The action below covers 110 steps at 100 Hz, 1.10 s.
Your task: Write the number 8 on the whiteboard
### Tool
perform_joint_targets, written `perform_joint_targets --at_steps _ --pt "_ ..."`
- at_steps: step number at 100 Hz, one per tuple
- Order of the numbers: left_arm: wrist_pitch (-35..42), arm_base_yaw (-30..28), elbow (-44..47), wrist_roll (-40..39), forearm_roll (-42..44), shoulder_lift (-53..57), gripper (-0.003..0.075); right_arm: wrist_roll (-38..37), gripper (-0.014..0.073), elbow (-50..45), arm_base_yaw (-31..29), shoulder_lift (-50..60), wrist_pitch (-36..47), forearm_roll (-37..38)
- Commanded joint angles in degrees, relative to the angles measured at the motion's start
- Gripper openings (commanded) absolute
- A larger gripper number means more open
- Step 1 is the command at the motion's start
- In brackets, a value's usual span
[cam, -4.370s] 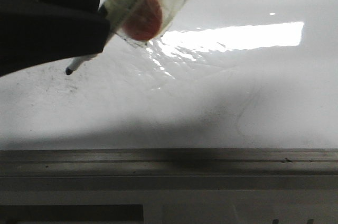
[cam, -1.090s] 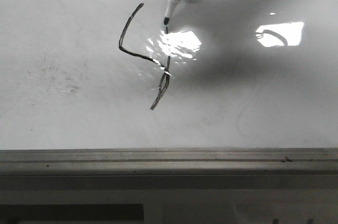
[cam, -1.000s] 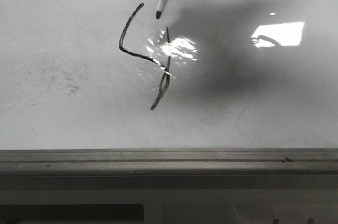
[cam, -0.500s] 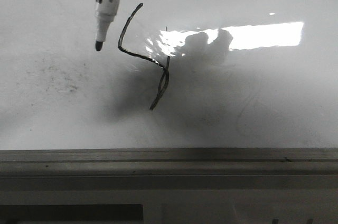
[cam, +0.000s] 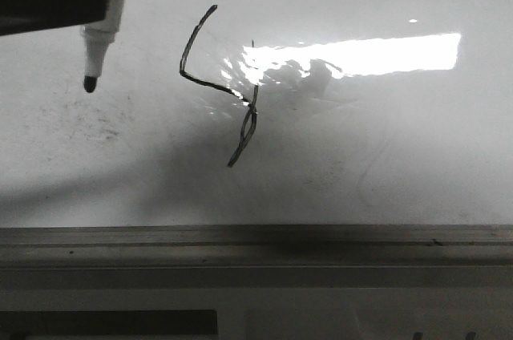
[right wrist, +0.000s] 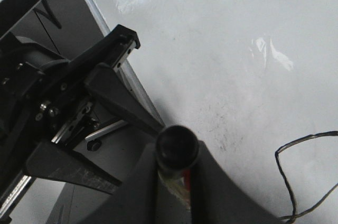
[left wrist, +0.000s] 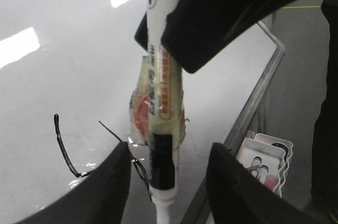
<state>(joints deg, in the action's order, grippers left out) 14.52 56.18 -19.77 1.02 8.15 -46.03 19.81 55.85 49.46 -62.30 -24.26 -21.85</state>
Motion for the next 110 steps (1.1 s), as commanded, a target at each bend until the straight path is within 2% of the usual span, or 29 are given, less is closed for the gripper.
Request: perform_joint_targets --at_steps 1,12,19,26,38,100,105,110 --pt "7.52 -0.12 -1.90 -0.58 -2.07 -1.57 0.0303 -0.18 -0.0043 2.04 -0.02 0.80 3.09 -1.52" --pt "8.12 -0.12 -1.90 -0.58 -2.09 -3.90 0.0293 -0.18 -0.0043 2.04 0.08 0.80 3.75 -2.11" --pt "8.12 -0.12 -1.90 -0.58 -3.04 -5.21 0.0253 -0.18 -0.0043 2.04 0.08 0.80 3.90 -2.25" --pt "8.23 -0.12 -1.90 -0.58 -6.92 -5.68 0.0172 -0.18 -0.0043 2.04 0.08 0.80 2.83 -3.01" --pt "8.23 -0.12 -1.90 -0.58 -9.23 -5.93 -0.0022 -0.18 -0.0043 2.04 -0.02 0.80 -0.08 -3.01" --pt "7.54 -0.01 -1.90 -0.58 -9.23 -5.33 -0.0020 -0.18 -0.0043 2.04 -0.02 -1.31 -0.75 -1.44" --pt "7.54 -0.01 -1.90 -0.58 -9.23 -5.33 -0.0002 -0.18 -0.0043 2.04 -0.02 -1.31 -1.11 -1.44" --pt "7.54 -0.01 -1.90 -0.58 -9.23 -5.33 0.0062 -0.18 -0.0043 2.04 -0.02 -1.31 -1.35 -1.31"
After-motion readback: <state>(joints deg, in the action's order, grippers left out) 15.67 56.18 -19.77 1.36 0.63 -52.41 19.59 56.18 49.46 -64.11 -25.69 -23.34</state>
